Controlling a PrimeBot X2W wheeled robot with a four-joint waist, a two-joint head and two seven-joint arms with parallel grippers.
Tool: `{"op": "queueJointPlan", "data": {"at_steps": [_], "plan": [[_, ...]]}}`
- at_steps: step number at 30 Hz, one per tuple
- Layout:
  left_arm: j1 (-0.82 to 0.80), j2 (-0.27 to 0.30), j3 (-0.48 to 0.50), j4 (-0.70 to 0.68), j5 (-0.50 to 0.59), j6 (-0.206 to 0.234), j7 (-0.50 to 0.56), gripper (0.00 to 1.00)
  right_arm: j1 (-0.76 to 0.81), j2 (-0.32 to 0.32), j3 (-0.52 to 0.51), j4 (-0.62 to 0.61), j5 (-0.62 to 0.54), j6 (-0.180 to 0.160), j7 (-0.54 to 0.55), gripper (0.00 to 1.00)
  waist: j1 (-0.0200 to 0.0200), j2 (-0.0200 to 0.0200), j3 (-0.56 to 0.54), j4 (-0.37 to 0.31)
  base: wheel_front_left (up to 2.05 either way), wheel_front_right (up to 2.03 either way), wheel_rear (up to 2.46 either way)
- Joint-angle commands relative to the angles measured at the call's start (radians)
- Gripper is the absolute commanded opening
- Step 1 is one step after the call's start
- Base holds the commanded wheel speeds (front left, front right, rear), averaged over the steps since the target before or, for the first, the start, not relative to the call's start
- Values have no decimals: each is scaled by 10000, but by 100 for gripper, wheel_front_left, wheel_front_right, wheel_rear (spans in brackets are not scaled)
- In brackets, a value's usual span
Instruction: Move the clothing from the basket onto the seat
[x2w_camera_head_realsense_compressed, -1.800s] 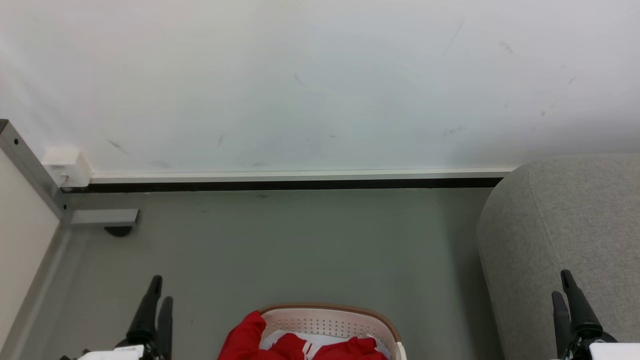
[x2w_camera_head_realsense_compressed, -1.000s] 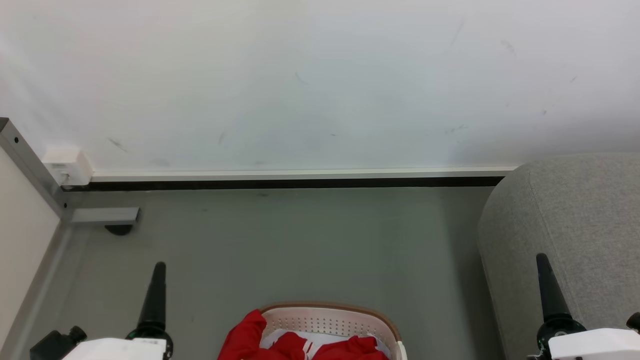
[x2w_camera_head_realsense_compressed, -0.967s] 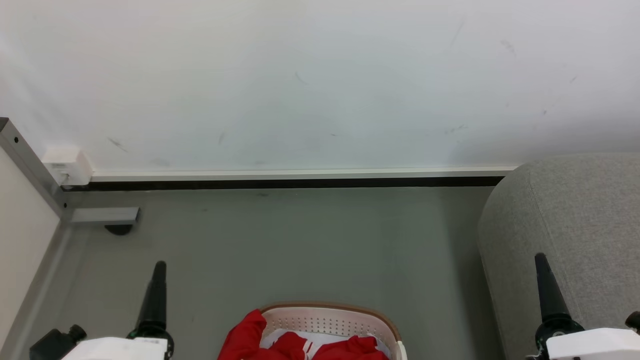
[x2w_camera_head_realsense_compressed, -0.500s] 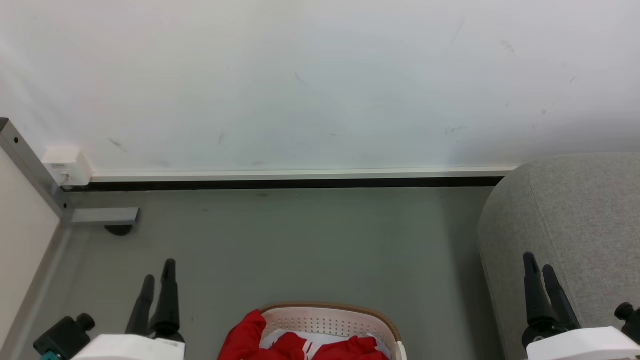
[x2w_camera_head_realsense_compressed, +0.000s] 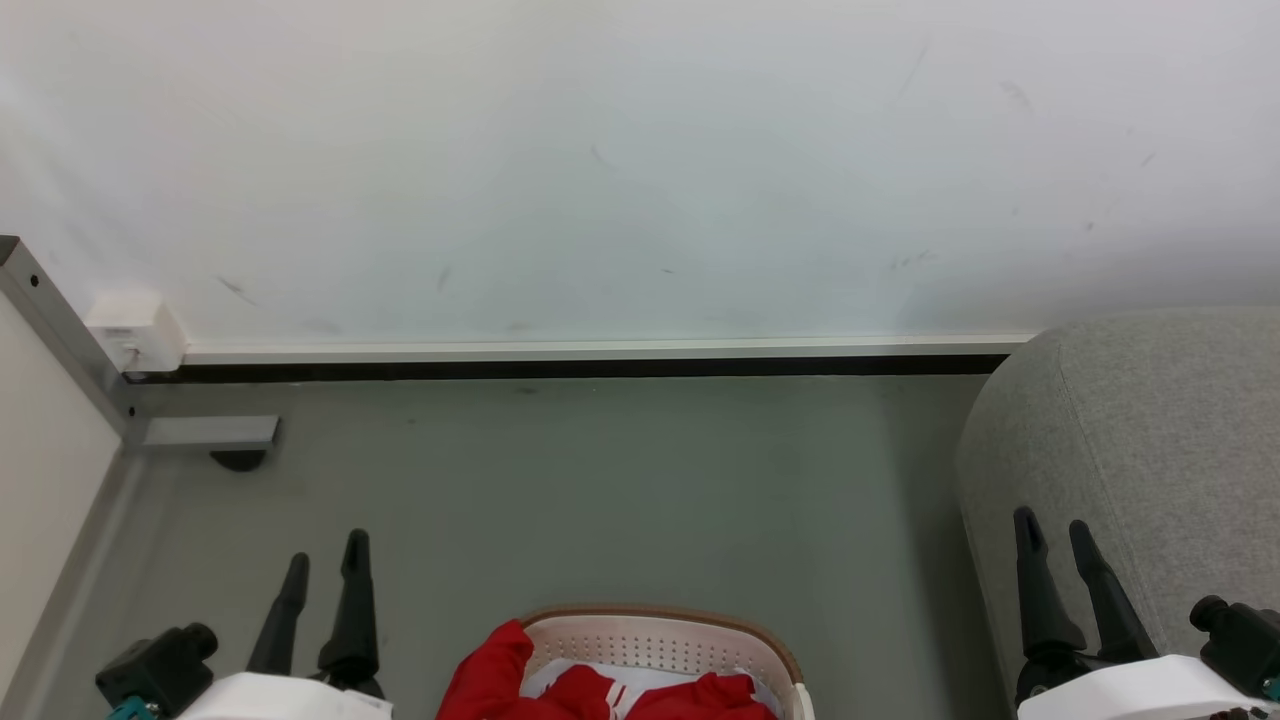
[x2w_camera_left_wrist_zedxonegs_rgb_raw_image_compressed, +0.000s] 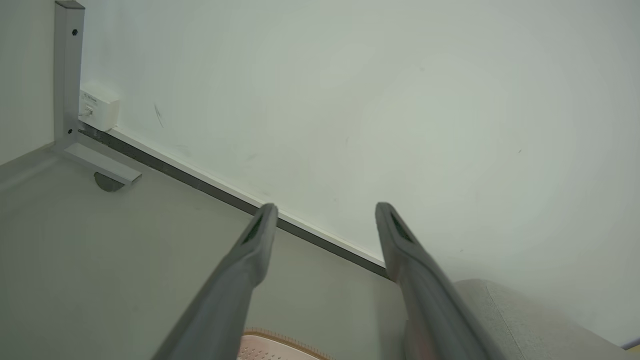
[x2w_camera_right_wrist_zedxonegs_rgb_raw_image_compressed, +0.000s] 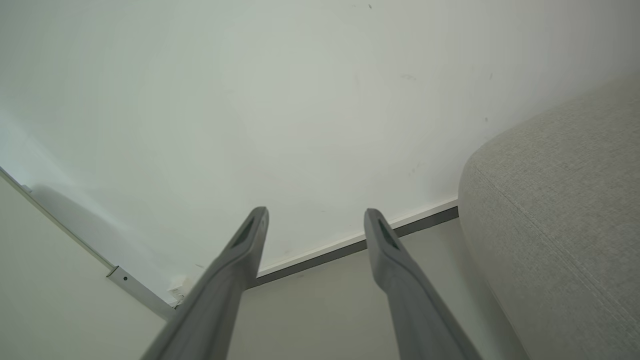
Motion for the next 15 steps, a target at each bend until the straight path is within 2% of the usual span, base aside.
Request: {"op": "queueJointPlan", "data": {"at_steps": [1, 15], "plan": [[-35, 122, -30, -110, 360, 38, -105, 100, -256, -72, 56, -58, -261, -8, -121, 100, 0, 0, 0, 4, 0, 0, 0], [8, 240, -258, -232, 1733, 227, -477, 100, -293, -84, 225, -60, -1635, -10, -486, 100, 0, 0, 9, 37, 0, 0, 0]]}}
